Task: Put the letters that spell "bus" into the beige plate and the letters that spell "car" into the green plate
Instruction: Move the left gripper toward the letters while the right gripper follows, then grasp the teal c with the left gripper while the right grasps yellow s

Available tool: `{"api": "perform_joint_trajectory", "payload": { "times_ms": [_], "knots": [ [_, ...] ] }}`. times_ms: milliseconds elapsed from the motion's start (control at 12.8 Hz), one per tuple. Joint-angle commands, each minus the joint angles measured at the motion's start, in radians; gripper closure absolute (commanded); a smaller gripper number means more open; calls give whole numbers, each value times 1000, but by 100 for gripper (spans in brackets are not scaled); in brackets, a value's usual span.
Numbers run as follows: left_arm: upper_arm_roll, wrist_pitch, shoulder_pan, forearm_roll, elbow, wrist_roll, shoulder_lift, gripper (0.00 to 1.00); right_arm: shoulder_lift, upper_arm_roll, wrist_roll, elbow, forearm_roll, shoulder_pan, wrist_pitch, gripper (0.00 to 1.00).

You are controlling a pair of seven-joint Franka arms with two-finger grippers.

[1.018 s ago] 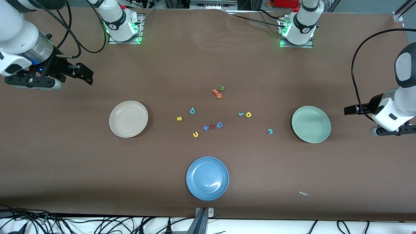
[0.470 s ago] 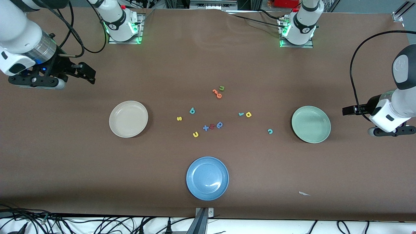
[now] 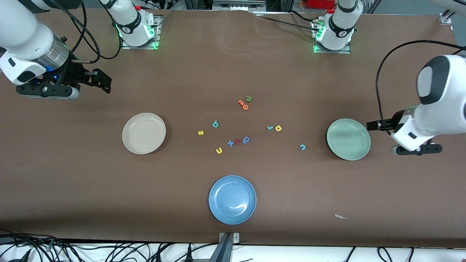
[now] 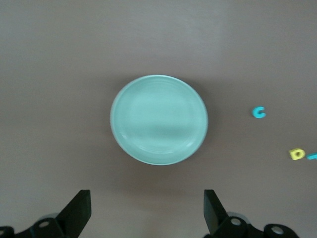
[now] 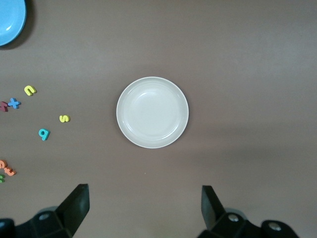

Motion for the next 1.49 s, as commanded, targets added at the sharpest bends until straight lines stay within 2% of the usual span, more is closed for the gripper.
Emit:
{"api": "perform_joint_trajectory", "payload": {
  "times_ms": [0, 235, 392, 627, 862, 940, 1018, 1097, 1175, 1253, 1332, 1410],
  "knots": [
    [9, 23, -23, -132, 11, -68, 26, 0, 52, 14, -1, -1, 1, -1, -6, 0],
    [11, 114, -66, -159, 5, -169, 59, 0, 136, 19, 10, -6, 1, 63, -68, 0],
    [11, 193, -95, -159, 0, -264, 98, 0, 194, 20, 112, -6, -10, 113, -25, 0],
    [11, 302, -151, -157, -1, -436, 182, 0, 320, 20, 362, -12, -15, 198, 163, 0],
    [11, 333, -197, -155, -4, -545, 271, 1, 435, 19, 559, -25, -16, 276, 352, 1],
    [11, 367, -201, -155, -12, -572, 289, 1, 469, 19, 591, -35, -18, 301, 419, 7],
    [11, 412, -207, -154, -30, -598, 300, 1, 506, 17, 622, -36, -27, 325, 469, 9],
    [11, 468, -222, -155, -67, -620, 305, 1, 538, 17, 658, -36, -68, 345, 513, 14],
    [11, 540, -228, -154, -114, -643, 305, 1, 558, 17, 694, -36, -127, 365, 536, 26],
    [11, 599, -230, -154, -150, -660, 305, 1, 590, 14, 708, -35, -206, 386, 549, 33],
    [11, 632, -240, -154, -171, -668, 308, 2, 610, 14, 740, -35, -264, 393, 581, 33],
    [11, 634, -253, -155, -177, -672, 316, 3, 610, 14, 819, -35, -272, 397, 595, 33]
  ]
}}
